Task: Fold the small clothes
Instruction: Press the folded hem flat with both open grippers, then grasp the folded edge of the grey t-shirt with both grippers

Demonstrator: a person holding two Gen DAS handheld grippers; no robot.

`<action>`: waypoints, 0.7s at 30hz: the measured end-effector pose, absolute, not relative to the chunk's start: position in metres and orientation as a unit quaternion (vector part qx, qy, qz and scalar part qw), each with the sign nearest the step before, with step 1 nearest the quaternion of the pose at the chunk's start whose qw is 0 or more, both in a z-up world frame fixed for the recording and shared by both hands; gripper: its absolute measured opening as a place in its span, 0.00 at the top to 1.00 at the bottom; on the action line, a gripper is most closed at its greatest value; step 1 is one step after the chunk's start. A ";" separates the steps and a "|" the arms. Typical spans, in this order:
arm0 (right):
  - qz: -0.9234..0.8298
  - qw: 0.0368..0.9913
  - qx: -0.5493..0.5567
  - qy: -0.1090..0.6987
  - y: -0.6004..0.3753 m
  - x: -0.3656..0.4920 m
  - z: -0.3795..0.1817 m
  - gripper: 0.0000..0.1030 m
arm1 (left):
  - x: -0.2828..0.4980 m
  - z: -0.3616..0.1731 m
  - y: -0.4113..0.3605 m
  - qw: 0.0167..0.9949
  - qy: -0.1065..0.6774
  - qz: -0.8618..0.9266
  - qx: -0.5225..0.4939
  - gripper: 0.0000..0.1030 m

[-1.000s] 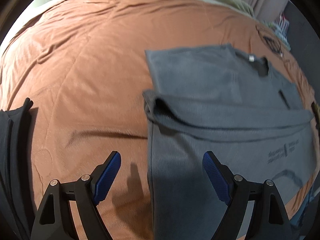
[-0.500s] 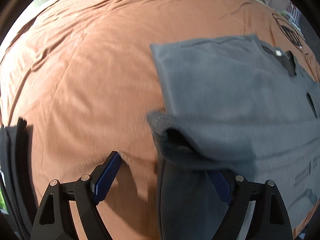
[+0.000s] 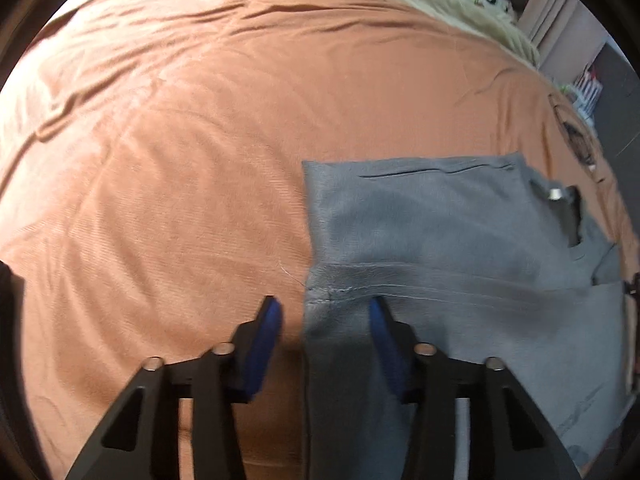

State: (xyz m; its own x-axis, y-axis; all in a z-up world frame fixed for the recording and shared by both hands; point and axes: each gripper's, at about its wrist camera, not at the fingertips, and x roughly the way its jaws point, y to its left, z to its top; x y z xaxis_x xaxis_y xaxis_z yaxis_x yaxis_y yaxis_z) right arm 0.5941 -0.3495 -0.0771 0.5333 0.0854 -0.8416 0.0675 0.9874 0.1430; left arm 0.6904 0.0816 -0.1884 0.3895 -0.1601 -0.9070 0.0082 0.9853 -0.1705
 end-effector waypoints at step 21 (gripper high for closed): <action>0.056 0.887 0.136 0.438 -0.373 0.552 -0.053 0.98 | 0.657 -0.146 0.110 0.840 0.514 -0.076 -0.158 0.96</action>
State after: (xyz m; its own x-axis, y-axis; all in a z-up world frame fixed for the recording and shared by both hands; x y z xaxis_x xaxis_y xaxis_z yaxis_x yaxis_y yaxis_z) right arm 0.5525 -0.3732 -0.0528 0.6107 0.2182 -0.7612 0.0197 0.9568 0.2901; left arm 0.6572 0.1098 -0.1461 0.4608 -0.2898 -0.8388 -0.0344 0.9386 -0.3432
